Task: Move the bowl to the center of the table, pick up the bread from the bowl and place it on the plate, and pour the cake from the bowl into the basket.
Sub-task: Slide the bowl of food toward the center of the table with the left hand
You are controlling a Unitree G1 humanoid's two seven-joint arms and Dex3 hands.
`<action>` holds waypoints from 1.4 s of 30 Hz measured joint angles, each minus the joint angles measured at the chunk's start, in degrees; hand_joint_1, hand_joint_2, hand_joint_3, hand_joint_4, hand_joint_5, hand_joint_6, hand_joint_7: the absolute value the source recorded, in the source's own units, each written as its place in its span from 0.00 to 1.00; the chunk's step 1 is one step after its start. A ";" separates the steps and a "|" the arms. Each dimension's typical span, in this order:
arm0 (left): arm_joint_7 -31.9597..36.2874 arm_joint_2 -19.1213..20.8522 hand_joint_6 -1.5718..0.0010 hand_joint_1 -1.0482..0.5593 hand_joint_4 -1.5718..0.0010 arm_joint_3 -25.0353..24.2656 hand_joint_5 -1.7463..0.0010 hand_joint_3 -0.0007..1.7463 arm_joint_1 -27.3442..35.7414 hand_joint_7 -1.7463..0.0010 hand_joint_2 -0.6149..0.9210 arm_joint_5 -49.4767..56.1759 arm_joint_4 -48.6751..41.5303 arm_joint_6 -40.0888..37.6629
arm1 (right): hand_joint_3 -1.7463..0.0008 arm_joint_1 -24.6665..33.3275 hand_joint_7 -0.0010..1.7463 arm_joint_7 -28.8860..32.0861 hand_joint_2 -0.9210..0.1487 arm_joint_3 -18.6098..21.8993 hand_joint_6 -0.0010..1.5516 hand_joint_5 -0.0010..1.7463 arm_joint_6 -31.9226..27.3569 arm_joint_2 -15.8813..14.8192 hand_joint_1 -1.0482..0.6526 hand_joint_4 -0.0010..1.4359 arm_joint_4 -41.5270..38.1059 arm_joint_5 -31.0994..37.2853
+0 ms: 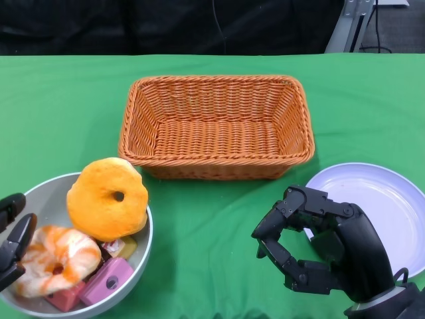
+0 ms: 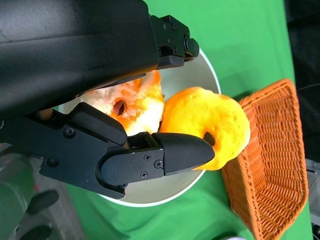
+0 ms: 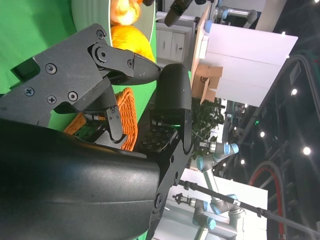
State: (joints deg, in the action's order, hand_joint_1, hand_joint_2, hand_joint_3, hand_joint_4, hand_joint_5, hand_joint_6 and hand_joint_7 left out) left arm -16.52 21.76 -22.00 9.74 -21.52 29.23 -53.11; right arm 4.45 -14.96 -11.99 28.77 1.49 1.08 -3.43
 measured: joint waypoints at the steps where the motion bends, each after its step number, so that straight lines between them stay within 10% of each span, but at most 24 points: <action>1: 0.02 0.03 0.96 0.15 0.96 0.01 0.99 0.37 -0.10 1.00 1.00 -0.17 0.07 -0.73 | 0.53 0.00 0.65 0.01 0.33 -0.01 0.51 0.82 0.00 0.00 0.42 0.57 0.04 0.06; 42: 0.35 -2.99 0.98 0.17 1.00 -0.16 1.00 0.38 -1.05 1.00 1.00 -9.87 2.26 -5.95 | 0.53 0.00 0.64 0.59 0.33 -0.27 0.52 0.82 0.17 -0.02 0.42 0.58 0.21 0.24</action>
State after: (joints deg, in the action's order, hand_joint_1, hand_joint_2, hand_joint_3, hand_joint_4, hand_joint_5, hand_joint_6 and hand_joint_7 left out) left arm -16.17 18.77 -22.16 8.69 -31.39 31.49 -59.06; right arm 4.45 -14.36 -12.27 28.94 1.47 1.29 -3.20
